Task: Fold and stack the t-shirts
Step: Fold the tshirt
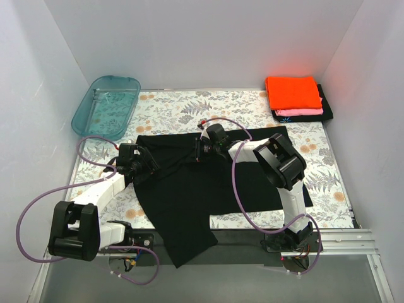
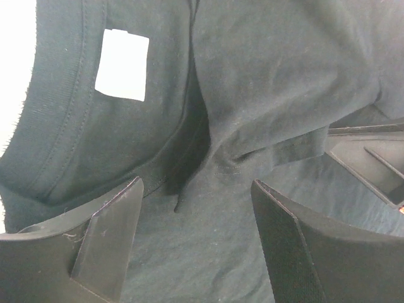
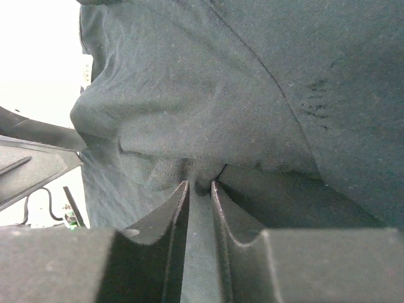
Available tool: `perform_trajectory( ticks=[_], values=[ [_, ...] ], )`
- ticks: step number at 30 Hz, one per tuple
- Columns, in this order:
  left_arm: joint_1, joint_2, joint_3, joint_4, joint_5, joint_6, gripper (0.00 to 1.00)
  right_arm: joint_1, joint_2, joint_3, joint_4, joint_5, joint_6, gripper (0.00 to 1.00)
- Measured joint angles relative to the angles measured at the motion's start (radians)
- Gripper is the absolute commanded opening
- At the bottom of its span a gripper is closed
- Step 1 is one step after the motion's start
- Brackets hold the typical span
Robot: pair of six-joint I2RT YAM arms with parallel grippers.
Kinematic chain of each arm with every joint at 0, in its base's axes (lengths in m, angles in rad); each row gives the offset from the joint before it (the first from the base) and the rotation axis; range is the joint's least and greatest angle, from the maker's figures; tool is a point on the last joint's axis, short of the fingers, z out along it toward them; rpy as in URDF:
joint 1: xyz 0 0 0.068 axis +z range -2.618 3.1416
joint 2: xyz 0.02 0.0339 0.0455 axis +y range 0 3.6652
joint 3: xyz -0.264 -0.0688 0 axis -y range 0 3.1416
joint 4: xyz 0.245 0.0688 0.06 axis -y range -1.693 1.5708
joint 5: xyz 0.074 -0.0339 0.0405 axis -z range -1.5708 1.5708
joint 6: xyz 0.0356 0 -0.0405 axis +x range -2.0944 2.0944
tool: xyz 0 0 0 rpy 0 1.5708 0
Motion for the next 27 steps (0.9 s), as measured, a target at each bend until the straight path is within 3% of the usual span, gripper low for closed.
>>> perform_trajectory(
  ticks=[6, 14, 23, 25, 27],
  values=[
    [0.000, 0.027, 0.000, 0.010, 0.019, -0.011, 0.61, 0.003, 0.008, 0.000, -0.001, 0.000, 0.000, 0.01],
    [0.000, 0.043, 0.000, 0.021, 0.034, -0.021, 0.49, 0.004, 0.002, -0.008, 0.000, 0.004, -0.005, 0.01],
    [-0.001, 0.055, 0.000, 0.021, 0.038, -0.023, 0.47, 0.002, -0.063, -0.042, -0.014, 0.006, -0.031, 0.01],
    [-0.002, 0.055, 0.000, 0.021, 0.040, -0.024, 0.43, 0.000, -0.073, -0.042, -0.020, 0.006, -0.038, 0.01],
    [-0.002, 0.055, 0.000, 0.021, 0.043, -0.026, 0.33, -0.001, -0.081, -0.042, -0.036, 0.006, -0.047, 0.01]
  ],
)
